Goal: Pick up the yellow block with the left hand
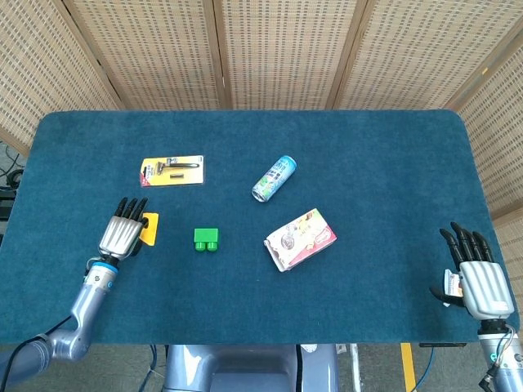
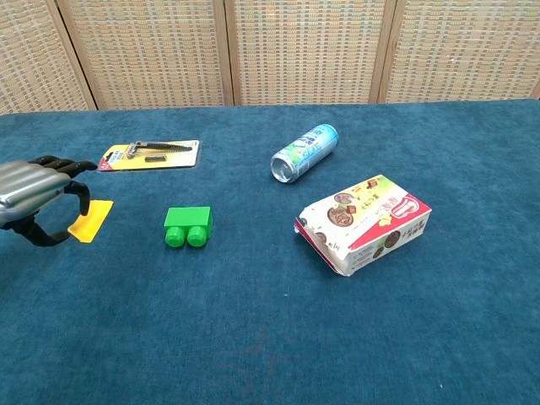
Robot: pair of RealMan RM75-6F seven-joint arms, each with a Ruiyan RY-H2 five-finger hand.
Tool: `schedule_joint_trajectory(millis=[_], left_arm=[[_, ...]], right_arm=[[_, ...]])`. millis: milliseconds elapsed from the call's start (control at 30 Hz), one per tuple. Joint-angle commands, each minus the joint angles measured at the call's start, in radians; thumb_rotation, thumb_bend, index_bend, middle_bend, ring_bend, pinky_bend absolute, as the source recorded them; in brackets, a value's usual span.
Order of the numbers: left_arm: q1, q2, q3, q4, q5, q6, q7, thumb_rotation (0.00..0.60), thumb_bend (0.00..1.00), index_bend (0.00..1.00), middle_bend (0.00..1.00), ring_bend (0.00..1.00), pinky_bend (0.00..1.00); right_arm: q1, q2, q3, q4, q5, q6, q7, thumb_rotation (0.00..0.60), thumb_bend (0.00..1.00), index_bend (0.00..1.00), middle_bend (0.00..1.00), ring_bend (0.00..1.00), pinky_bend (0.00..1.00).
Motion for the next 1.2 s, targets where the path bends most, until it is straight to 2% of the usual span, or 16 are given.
schedule_joint_trajectory(millis=[33, 633, 1200], left_arm=[[0.000, 0.004, 0.001, -0.003, -0.001, -0.002, 0.003, 0.600, 0.35, 0.40, 0.00, 0.00, 0.00], [-0.008, -0.029, 0.007, 0.030, 0.006, -0.002, 0.035, 0.600, 0.36, 0.40, 0.00, 0.00, 0.00], [-0.005, -0.058, 0.002, 0.082, 0.020, 0.008, 0.010, 0.600, 0.38, 0.43, 0.00, 0.00, 0.00]], right_arm=[[0.000, 0.000, 0.000, -0.001, 0.000, -0.001, -0.001, 0.600, 0.05, 0.00, 0.00, 0.00, 0.00], [-0.002, 0.001, 0.001, 0.000, 0.001, 0.002, 0.006, 0.600, 0.05, 0.00, 0.00, 0.00, 0.00], [-0.005, 0.007, 0.000, -0.005, 0.000, 0.003, 0.014, 0.600, 0.05, 0.00, 0.00, 0.00, 0.00]])
